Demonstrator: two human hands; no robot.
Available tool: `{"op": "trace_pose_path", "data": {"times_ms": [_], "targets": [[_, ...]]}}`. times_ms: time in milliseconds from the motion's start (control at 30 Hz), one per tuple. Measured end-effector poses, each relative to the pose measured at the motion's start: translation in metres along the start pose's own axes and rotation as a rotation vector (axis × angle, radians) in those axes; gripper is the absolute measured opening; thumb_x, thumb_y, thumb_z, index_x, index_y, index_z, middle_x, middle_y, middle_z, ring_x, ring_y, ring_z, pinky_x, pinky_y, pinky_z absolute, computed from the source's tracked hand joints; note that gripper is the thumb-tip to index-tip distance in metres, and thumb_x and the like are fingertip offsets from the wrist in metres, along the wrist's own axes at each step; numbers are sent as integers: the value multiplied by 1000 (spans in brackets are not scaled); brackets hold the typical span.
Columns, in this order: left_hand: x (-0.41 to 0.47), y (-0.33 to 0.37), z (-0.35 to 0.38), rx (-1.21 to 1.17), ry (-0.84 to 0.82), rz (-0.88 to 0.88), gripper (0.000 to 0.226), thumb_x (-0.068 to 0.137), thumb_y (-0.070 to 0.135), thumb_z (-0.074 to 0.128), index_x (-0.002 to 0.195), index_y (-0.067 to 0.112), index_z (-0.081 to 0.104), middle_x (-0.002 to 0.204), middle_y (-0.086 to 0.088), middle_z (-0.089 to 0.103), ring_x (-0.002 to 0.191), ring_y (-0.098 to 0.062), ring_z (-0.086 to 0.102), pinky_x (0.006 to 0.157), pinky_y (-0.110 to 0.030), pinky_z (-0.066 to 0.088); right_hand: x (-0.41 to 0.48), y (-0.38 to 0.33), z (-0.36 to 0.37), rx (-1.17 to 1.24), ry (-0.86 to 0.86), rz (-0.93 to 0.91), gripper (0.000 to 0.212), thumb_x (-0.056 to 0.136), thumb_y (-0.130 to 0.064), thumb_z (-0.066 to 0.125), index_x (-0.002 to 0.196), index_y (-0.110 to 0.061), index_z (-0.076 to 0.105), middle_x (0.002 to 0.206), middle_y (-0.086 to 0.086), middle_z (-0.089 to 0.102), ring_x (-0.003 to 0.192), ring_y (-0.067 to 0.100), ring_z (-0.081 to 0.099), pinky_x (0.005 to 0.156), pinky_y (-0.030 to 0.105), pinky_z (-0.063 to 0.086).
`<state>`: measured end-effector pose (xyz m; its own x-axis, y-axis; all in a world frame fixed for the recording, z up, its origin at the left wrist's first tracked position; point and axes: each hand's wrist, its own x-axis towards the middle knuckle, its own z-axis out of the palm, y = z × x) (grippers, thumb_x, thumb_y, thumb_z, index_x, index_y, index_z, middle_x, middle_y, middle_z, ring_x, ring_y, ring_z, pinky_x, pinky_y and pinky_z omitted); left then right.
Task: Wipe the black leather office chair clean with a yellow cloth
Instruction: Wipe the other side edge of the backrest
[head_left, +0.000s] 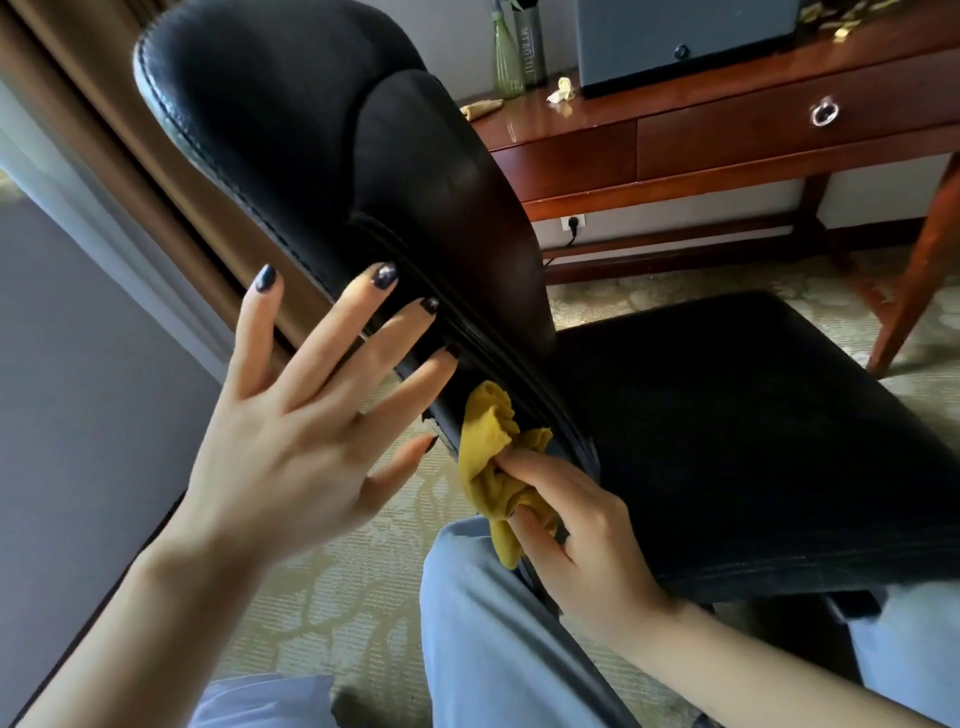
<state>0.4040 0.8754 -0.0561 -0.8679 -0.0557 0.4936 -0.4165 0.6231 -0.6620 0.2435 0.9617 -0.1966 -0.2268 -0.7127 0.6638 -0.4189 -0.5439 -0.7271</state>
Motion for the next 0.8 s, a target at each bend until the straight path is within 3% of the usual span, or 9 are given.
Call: {"op": "trace_pose_path", "data": {"times_ms": [167, 333, 467, 600, 667, 800], "targets": [[7, -8, 0, 23, -76, 64, 57, 77, 48, 68, 123, 17, 55, 133, -7, 45, 137, -26, 23, 115, -56, -1, -12, 5, -2, 12, -31, 107, 37, 88, -17, 48, 120, -34, 54, 107, -28, 60, 100, -6, 59, 83, 9, 46], [7, -9, 9, 87, -27, 83, 55, 80, 50, 66, 124, 19, 52, 129, -5, 46, 133, -23, 25, 114, -56, 0, -22, 9, -7, 5, -97, 231, 40, 85, -26, 48, 119, -47, 50, 104, -15, 66, 93, 1, 64, 78, 15, 50], [9, -10, 13, 111, 15, 92, 51, 84, 51, 61, 123, 19, 52, 126, -5, 46, 132, -22, 25, 114, -55, 0, -26, 10, -18, 39, -163, 333, 54, 84, -12, 54, 110, -60, 56, 101, -14, 68, 90, 4, 65, 79, 21, 53], [8, -8, 14, 107, 38, 77, 47, 88, 50, 57, 121, 18, 53, 126, -5, 47, 131, -22, 26, 113, -55, 2, -28, 10, -30, 59, -259, 435, 58, 88, 4, 54, 108, -50, 57, 99, -21, 68, 94, 1, 65, 84, 18, 51], [8, -6, 15, 99, 48, 62, 45, 88, 51, 56, 121, 19, 54, 125, -4, 47, 131, -22, 28, 113, -56, 4, -30, 9, -38, 8, -327, 465, 57, 88, 4, 54, 103, -52, 56, 95, -27, 67, 90, -5, 64, 79, 10, 47], [7, -5, 17, 77, 70, 41, 44, 88, 50, 56, 120, 19, 54, 125, -3, 47, 131, -22, 27, 113, -56, 4, -30, -3, -61, -44, -401, 485, 50, 88, 0, 59, 99, -49, 61, 90, -23, 70, 85, -5, 64, 75, 10, 46]]}}
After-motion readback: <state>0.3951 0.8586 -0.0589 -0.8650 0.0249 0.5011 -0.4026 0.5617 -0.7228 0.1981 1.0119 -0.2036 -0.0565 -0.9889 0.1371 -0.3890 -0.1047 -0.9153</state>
